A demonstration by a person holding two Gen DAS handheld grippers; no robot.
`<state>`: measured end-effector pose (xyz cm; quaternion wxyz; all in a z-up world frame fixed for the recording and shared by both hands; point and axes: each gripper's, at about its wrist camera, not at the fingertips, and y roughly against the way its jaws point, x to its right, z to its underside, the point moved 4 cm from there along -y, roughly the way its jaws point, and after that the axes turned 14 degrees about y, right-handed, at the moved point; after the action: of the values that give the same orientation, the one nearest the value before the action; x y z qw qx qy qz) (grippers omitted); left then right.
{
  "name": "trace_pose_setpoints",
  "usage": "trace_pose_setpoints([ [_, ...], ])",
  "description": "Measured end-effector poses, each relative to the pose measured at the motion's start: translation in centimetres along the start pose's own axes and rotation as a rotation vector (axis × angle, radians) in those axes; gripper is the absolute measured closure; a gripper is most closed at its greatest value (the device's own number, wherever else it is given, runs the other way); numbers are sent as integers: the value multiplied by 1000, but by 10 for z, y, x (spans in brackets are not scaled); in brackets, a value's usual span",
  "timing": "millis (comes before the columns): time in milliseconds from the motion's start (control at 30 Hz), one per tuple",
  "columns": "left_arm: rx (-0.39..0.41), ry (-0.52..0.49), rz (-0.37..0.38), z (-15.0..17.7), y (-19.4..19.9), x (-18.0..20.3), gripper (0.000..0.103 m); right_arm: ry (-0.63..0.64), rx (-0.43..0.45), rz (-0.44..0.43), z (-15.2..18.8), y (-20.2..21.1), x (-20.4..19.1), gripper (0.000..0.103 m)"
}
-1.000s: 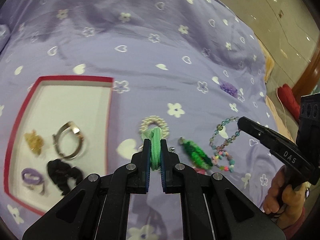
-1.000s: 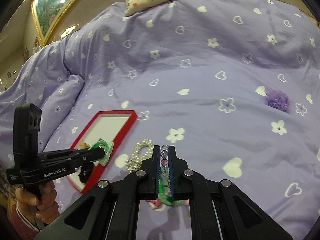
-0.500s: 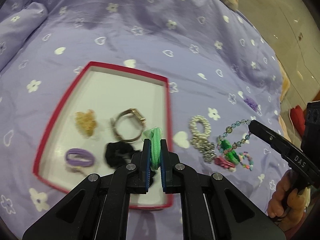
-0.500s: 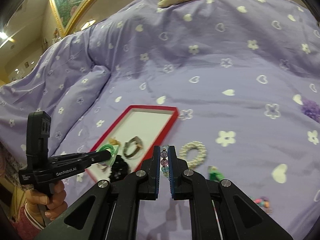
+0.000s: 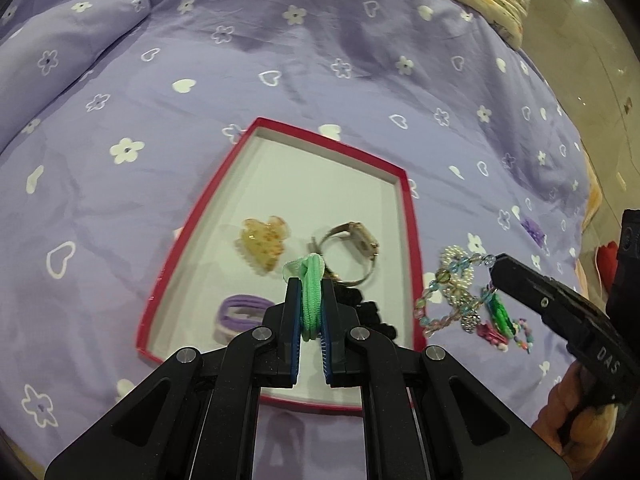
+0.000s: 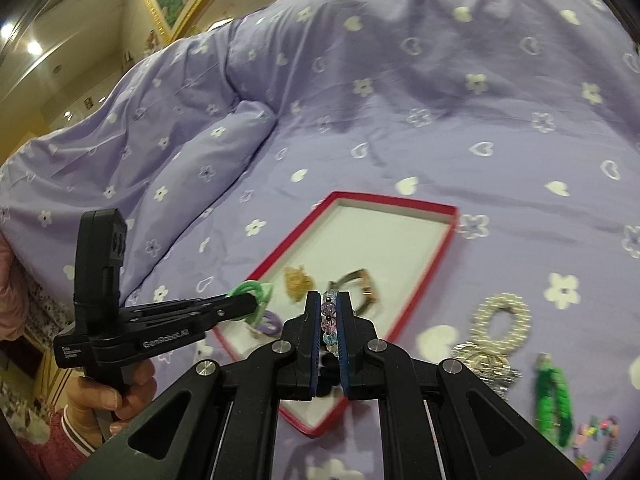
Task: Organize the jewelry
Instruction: 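Place the green hair tie and beaded bracelet in the tray, opening both tools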
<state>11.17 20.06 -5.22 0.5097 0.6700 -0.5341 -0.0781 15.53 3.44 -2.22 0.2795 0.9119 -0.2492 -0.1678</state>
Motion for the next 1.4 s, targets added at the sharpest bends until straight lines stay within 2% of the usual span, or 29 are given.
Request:
trace_pose_setpoints([
  [267,-30,36,14,-8,-12,-17,96,5,-26,-71,-2,-33,-24,96],
  [533,-67,62,-39,-8,-38,-38,96,-32,-133,-27,29,-66,-2,96],
  [900,-73,59,-81,-8,-51,-47,95,-10,-192,-12,40,-77,4,96],
  [1000,-74,51,-91,-9,-52,-47,91,-12,-205,-13,42,-80,5,95],
  [1067,-75,49,-96,-8,-52,-47,88,-14,-214,-11,43,-82,6,91],
  [1333,-76,44,-109,-8,-51,-48,80,-19,-223,0,45,-82,10,90],
  [1400,-71,42,-113,-8,-50,-47,75,-17,-226,4,45,-82,10,89],
])
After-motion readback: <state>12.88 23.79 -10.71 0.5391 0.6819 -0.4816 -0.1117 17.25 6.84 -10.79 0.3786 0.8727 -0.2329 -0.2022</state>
